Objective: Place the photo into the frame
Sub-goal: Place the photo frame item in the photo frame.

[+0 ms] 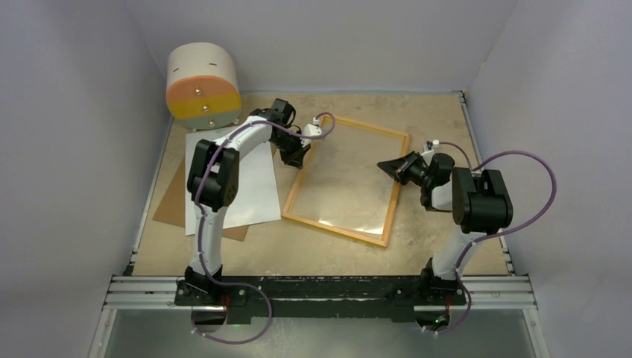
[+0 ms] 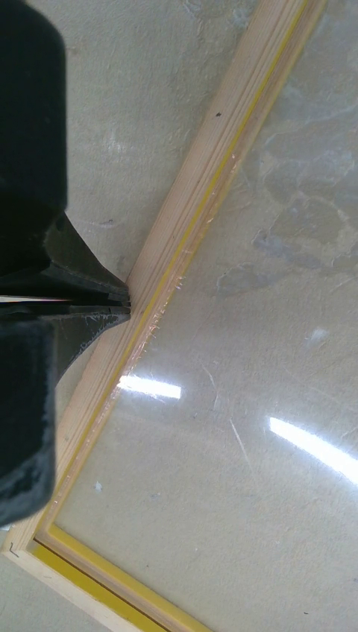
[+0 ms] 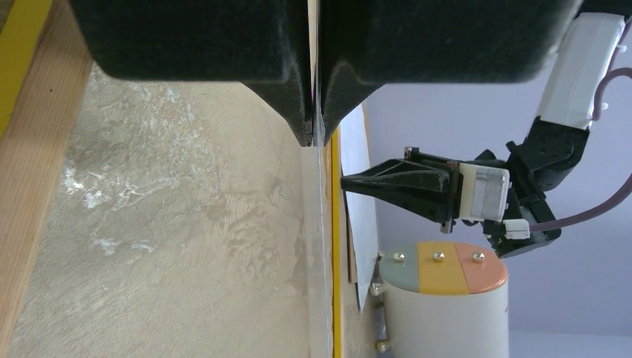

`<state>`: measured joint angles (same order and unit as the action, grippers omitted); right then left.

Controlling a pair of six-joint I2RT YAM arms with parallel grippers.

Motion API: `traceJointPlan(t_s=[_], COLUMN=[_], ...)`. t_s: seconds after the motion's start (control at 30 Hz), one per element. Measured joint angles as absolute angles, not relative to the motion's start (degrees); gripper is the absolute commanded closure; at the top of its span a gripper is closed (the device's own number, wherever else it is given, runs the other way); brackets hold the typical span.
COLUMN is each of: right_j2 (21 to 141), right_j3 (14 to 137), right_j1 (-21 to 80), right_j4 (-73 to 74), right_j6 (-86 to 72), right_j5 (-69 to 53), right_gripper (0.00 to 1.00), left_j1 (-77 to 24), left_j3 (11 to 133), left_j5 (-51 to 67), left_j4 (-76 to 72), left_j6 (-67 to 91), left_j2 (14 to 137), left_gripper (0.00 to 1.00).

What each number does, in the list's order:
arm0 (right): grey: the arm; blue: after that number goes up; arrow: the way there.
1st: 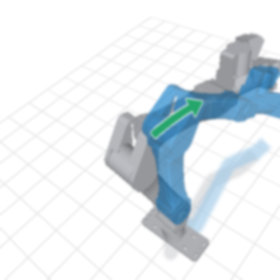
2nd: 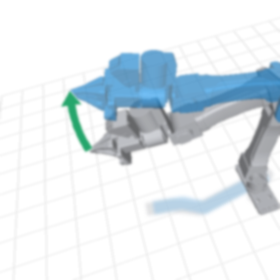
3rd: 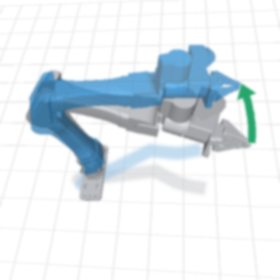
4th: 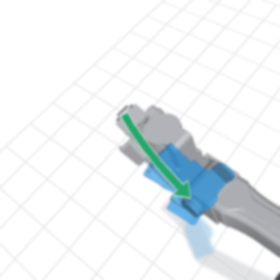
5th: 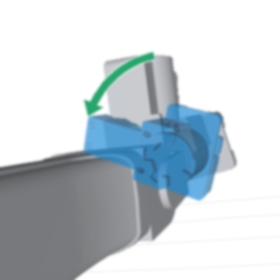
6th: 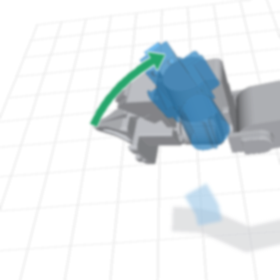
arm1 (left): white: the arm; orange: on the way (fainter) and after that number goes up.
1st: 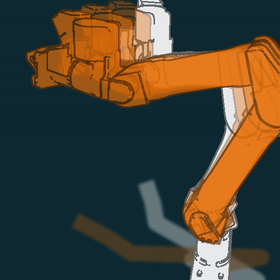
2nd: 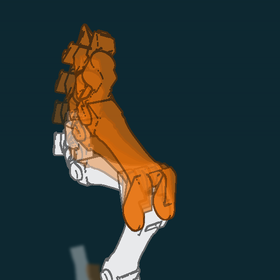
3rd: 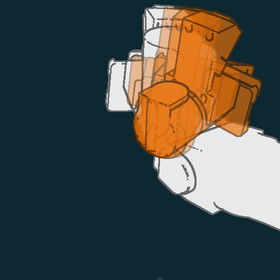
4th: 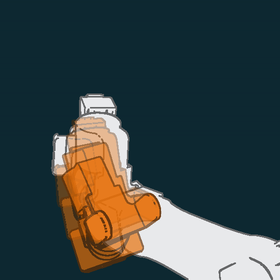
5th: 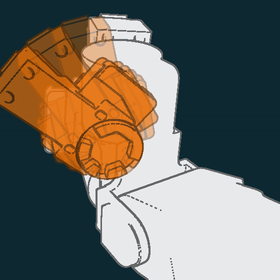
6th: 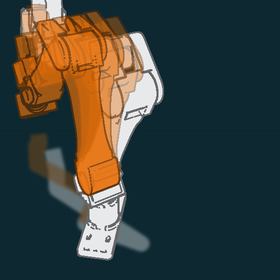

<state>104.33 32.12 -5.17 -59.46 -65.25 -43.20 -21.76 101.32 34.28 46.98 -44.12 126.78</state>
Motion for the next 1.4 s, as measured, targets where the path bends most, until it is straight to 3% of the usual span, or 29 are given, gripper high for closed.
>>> traceJointPlan(t_s=[0.27, 0.37, 0.57, 0.67, 0.83, 0.9, 1.27, 1.33, 1.4], right_j2=[105.78, 105.78, 104.42, 103.04, 102.1, 101.8, 99.33, 99.33, 99.33], right_j3=[32.14, 32.8, 38.04, 41.5, 46.59, 47.51, 50.94, 51.88, 52.6], right_j1=[-5.17, -5.13, -3.01, -2.28, 0.3, 0.84, 2.2, 2.22, 2.2], right_j4=[-58.92, -55.92, -40.93, -32.69, -21.34, -18.33, -8.16, -6.76, -5.63], right_j6=[-64.38, -62.37, -53.41, -48.23, -40.73, -38.7, -33.19, -32.4, -31.73], right_j5=[-42.3, -41.39, -39.51, -37.69, -33.65, -32.1, -28.4, -27.77, -27.07], right_gripper=[1.0, 0.95, 0.77, 0.62, 0.5, 0.35, 0.24, 0.03, 0.01], left_j1=[-21.76, -21.76, -21.76, -21.76, -21.76, -21.76, -21.76, -21.76, -21.76], left_j3=[101.32, 101.32, 101.32, 101.32, 101.32, 101.32, 100.55, 100.38, 100.31], left_j5=[34.28, 34.28, 34.24, 34.11, 34.09, 34.11, 34.11, 34.11, 34.11], left_j4=[47.0, 47.03, 47.07, 47.16, 47.22, 47.22, 46.61, 46.44, 46.37], left_j6=[-44.1, -44.12, -44.12, -44.14, -44.18, -44.21, -44.6, -44.62, -44.62], left_j2=[126.78, 126.78, 126.76, 126.74, 126.74, 126.74, 126.3, 126.19, 126.15], left_gripper=[1.0, 1.0, 1.0, 1.0, 1.0, 1.0, 1.0, 1.0, 1.0])
